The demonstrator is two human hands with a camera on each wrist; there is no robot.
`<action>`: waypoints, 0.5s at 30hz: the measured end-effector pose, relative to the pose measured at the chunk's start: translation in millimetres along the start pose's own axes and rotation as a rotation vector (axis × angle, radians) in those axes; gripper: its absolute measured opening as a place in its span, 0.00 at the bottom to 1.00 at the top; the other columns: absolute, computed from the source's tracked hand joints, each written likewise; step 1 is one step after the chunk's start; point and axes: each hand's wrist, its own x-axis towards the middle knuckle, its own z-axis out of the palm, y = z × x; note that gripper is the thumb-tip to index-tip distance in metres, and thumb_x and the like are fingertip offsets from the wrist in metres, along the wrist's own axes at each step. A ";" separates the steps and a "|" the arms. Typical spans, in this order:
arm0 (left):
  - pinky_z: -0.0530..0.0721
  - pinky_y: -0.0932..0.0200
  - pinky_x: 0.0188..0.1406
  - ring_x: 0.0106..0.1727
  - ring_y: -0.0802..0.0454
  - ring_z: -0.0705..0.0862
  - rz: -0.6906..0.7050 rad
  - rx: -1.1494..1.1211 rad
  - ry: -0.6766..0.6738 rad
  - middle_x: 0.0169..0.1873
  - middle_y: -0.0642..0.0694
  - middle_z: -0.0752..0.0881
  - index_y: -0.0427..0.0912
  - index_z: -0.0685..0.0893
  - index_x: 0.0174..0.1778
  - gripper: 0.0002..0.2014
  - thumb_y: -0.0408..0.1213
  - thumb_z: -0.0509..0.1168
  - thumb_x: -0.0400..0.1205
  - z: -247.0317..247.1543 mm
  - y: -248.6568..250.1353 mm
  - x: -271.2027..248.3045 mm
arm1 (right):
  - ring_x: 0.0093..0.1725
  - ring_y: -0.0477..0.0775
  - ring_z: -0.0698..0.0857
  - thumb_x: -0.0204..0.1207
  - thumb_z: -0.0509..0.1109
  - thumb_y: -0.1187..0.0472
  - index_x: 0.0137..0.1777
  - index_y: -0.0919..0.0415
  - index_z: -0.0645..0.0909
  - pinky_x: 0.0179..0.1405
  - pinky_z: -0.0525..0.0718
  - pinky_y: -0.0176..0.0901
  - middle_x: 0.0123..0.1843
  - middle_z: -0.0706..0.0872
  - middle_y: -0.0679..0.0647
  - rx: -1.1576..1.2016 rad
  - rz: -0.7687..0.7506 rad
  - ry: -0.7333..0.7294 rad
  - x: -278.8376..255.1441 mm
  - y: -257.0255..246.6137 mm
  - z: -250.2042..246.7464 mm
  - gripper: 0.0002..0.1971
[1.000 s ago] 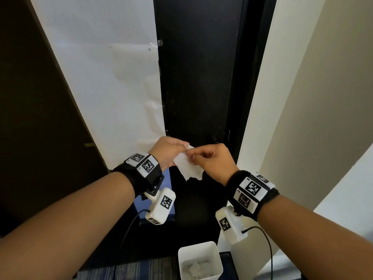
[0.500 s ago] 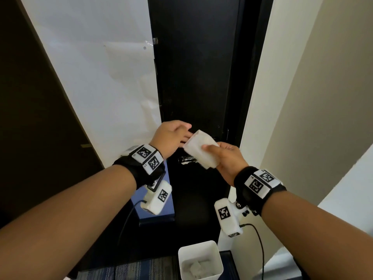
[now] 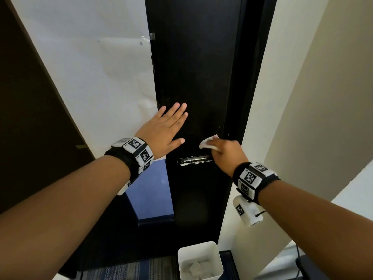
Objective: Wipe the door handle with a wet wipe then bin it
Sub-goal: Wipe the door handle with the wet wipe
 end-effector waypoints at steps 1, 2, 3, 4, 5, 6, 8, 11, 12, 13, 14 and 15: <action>0.43 0.46 0.83 0.84 0.48 0.38 -0.003 0.001 0.004 0.84 0.43 0.39 0.41 0.44 0.83 0.35 0.57 0.44 0.84 1.4 -0.2 0.6 | 0.68 0.47 0.82 0.80 0.58 0.62 0.65 0.45 0.84 0.71 0.73 0.28 0.69 0.83 0.46 -0.082 -0.020 -0.087 -2.3 1.5 7.1 0.20; 0.43 0.46 0.83 0.84 0.48 0.38 -0.003 0.001 0.009 0.84 0.43 0.40 0.41 0.44 0.83 0.35 0.56 0.44 0.84 1.9 -0.2 1.0 | 0.74 0.52 0.77 0.80 0.55 0.56 0.67 0.43 0.81 0.76 0.72 0.40 0.73 0.80 0.49 -0.152 -0.041 -0.151 -3.9 3.9 13.8 0.20; 0.43 0.46 0.83 0.84 0.48 0.38 -0.002 0.001 0.012 0.84 0.43 0.40 0.41 0.45 0.83 0.35 0.56 0.44 0.84 1.9 -0.4 1.2 | 0.76 0.55 0.75 0.80 0.53 0.53 0.68 0.43 0.79 0.78 0.70 0.47 0.75 0.78 0.52 -0.203 -0.054 -0.186 -5.5 3.4 17.1 0.20; 0.42 0.46 0.83 0.84 0.48 0.38 -0.002 0.000 0.010 0.84 0.43 0.40 0.41 0.45 0.83 0.35 0.56 0.44 0.84 1.8 -0.4 1.3 | 0.74 0.56 0.76 0.82 0.53 0.53 0.68 0.45 0.79 0.79 0.69 0.49 0.72 0.80 0.55 -0.227 -0.074 -0.195 -6.4 2.6 18.6 0.20; 0.42 0.47 0.83 0.84 0.48 0.38 -0.003 -0.002 0.005 0.84 0.43 0.40 0.41 0.45 0.83 0.34 0.56 0.44 0.84 1.8 -0.3 1.2 | 0.70 0.56 0.79 0.83 0.53 0.54 0.67 0.48 0.81 0.77 0.71 0.50 0.68 0.82 0.55 -0.230 -0.084 -0.183 -7.4 0.1 18.7 0.19; 0.42 0.47 0.83 0.84 0.48 0.38 -0.003 -0.002 0.002 0.84 0.44 0.40 0.41 0.45 0.83 0.34 0.56 0.43 0.84 2.0 -0.1 1.3 | 0.64 0.56 0.82 0.83 0.53 0.55 0.64 0.50 0.82 0.74 0.75 0.51 0.62 0.85 0.55 -0.213 -0.086 -0.158 -7.9 -3.4 17.4 0.18; 0.42 0.46 0.83 0.84 0.49 0.38 -0.006 -0.004 0.004 0.84 0.44 0.40 0.42 0.44 0.83 0.35 0.56 0.43 0.84 2.6 0.1 1.7 | 0.50 0.56 0.87 0.84 0.52 0.55 0.60 0.52 0.82 0.61 0.83 0.55 0.50 0.88 0.54 -0.198 -0.046 -0.127 -7.9 -9.1 16.5 0.17; 0.41 0.46 0.83 0.84 0.49 0.38 -0.007 -0.005 0.010 0.84 0.44 0.41 0.42 0.45 0.83 0.35 0.56 0.43 0.84 3.0 -0.2 1.8 | 0.41 0.58 0.87 0.82 0.51 0.53 0.56 0.55 0.81 0.50 0.86 0.57 0.42 0.88 0.55 -0.239 -0.003 -0.118 -6.1 -19.7 20.8 0.17; 0.41 0.46 0.83 0.84 0.49 0.38 -0.006 -0.005 0.011 0.84 0.44 0.41 0.42 0.45 0.83 0.35 0.56 0.43 0.84 3.0 0.0 1.8 | 0.42 0.59 0.87 0.82 0.51 0.53 0.55 0.56 0.82 0.49 0.86 0.56 0.42 0.88 0.56 -0.252 0.008 -0.110 -4.7 -21.9 23.1 0.17; 0.41 0.47 0.83 0.84 0.49 0.38 -0.005 -0.006 0.011 0.84 0.44 0.41 0.42 0.45 0.83 0.35 0.56 0.43 0.84 2.8 0.0 1.8 | 0.42 0.60 0.86 0.82 0.51 0.53 0.54 0.57 0.82 0.46 0.86 0.54 0.43 0.88 0.57 -0.268 0.023 -0.105 -3.2 -24.7 24.6 0.17; 0.41 0.47 0.83 0.84 0.49 0.38 -0.005 -0.006 0.008 0.84 0.44 0.41 0.42 0.45 0.83 0.34 0.56 0.43 0.84 2.3 0.0 1.9 | 0.42 0.60 0.86 0.82 0.52 0.54 0.53 0.58 0.82 0.42 0.84 0.51 0.42 0.88 0.58 -0.276 0.032 -0.100 -1.1 -25.9 26.4 0.17; 0.40 0.47 0.83 0.84 0.49 0.38 -0.004 -0.006 0.007 0.84 0.44 0.41 0.42 0.45 0.83 0.34 0.56 0.43 0.84 2.0 0.1 2.0 | 0.40 0.59 0.85 0.82 0.52 0.54 0.51 0.59 0.82 0.39 0.82 0.48 0.41 0.88 0.58 -0.284 0.041 -0.096 0.6 -27.6 27.2 0.17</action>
